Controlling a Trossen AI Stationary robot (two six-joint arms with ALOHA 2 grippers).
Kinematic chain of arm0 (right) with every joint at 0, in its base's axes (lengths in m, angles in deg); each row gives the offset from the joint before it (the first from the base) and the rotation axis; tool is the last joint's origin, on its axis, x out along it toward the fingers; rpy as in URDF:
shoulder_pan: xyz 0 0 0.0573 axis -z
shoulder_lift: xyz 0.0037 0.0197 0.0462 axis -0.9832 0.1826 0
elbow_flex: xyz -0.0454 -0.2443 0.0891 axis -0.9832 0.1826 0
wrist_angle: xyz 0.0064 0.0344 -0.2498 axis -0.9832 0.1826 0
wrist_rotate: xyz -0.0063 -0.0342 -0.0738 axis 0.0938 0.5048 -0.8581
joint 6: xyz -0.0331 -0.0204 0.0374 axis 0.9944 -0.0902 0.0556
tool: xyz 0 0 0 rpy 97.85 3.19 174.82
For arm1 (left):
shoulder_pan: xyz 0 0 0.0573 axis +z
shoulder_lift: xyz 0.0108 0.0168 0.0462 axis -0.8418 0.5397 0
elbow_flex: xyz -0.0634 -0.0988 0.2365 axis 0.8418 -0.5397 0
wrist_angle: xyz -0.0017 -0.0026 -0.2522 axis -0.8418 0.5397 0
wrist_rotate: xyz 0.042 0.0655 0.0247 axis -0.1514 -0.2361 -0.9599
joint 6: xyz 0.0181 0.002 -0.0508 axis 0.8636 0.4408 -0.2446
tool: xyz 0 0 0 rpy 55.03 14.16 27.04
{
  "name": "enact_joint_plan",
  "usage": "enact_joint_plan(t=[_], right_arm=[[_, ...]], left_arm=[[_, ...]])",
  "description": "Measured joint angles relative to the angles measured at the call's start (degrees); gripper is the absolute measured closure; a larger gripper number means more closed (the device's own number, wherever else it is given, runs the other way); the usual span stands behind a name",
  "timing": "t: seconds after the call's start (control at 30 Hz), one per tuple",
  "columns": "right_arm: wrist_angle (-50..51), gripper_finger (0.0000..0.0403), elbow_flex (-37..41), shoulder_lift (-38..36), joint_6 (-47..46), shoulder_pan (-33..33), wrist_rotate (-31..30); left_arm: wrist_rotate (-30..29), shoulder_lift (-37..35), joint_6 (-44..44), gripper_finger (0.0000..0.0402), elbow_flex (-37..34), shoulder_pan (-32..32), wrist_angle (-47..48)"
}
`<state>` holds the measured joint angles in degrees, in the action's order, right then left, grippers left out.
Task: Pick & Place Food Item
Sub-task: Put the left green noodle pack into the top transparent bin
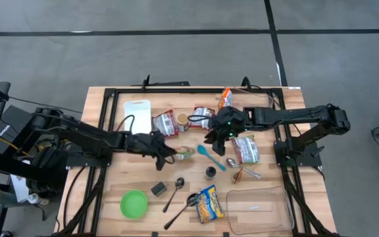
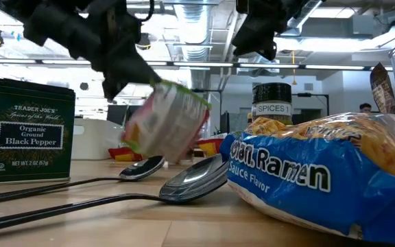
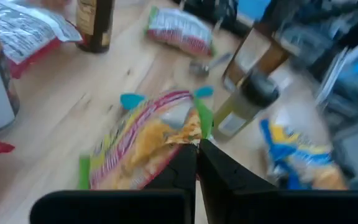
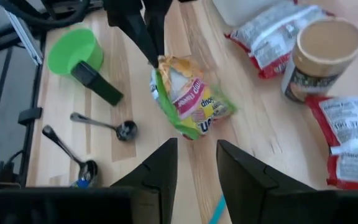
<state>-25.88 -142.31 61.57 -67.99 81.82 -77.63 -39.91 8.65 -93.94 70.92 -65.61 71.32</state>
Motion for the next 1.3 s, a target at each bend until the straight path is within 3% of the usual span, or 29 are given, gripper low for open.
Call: enact_joint_plan(t=[0.4,0.97,1.1,1.3], right_arm=[[-4.86,0.0317,0.00,-0.02,0.47,-0.08,0.03],[-7.37,0.0314,0.00,-0.02,6.56,-1.76,0.47],[-7.46,0.0290,0.00,-0.02,6.72,-2.25,0.48],[-9.24,0.0208,0.00,-0.02,10.11,-2.84,0.05]], left_arm=[[-1.34,-7.91,-6.15,0.0400,0.00,0.00,-3.49],[3.58,-8.13,-5.63,0.0401,-0.02,0.00,-9.91],[4.58,-8.13,-5.55,0.0401,-0.02,0.00,-11.58],[6.39,-8.13,-5.52,0.0401,-0.02,0.11,-13.35]])
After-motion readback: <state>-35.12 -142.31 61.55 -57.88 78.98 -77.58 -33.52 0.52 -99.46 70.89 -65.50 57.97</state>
